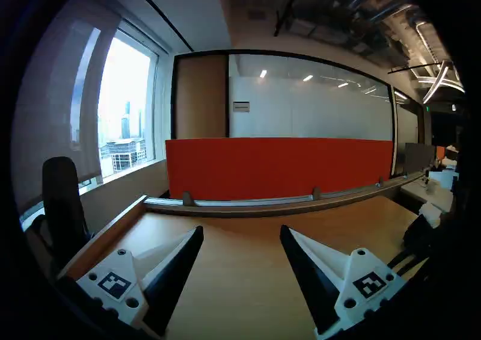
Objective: Fold towel
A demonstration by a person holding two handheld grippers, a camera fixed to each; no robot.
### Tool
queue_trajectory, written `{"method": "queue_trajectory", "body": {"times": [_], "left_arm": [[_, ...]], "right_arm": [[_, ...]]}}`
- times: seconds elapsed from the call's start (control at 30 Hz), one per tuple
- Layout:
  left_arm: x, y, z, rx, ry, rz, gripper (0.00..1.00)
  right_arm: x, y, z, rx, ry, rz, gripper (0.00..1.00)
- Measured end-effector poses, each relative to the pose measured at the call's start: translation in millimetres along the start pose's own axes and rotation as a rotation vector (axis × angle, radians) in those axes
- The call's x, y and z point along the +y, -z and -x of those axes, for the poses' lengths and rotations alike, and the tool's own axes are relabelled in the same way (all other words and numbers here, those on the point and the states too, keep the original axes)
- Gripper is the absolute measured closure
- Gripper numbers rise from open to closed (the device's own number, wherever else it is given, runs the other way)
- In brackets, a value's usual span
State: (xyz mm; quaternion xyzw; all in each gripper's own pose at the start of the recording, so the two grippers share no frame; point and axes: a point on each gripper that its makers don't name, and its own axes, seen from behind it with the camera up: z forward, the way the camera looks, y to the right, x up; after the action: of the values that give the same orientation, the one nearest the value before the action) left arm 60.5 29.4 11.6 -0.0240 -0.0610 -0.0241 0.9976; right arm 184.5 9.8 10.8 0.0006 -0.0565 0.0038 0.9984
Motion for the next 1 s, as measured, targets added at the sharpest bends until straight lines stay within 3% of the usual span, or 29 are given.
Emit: {"method": "queue_trajectory", "body": {"times": [0.17, 0.67, 1.0], "left_arm": [[0.7, 0.3, 3.2, 0.004, 0.008, 0.007, 0.06], [5.4, -2.1, 22.2, 0.023, -0.02, 0.034, 0.06], [2.5, -8.2, 49.7, 0.055, -0.025, 0.027, 0.06]], "right_arm": [[-6.0, -1.1, -6.2, -0.001, -0.014, 0.001, 0.1], [-30.6, 3.9, -3.8, 0.0, 0.017, -0.014, 0.1], [-35.5, 6.4, 10.2, -0.009, 0.016, 0.003, 0.1]]}}
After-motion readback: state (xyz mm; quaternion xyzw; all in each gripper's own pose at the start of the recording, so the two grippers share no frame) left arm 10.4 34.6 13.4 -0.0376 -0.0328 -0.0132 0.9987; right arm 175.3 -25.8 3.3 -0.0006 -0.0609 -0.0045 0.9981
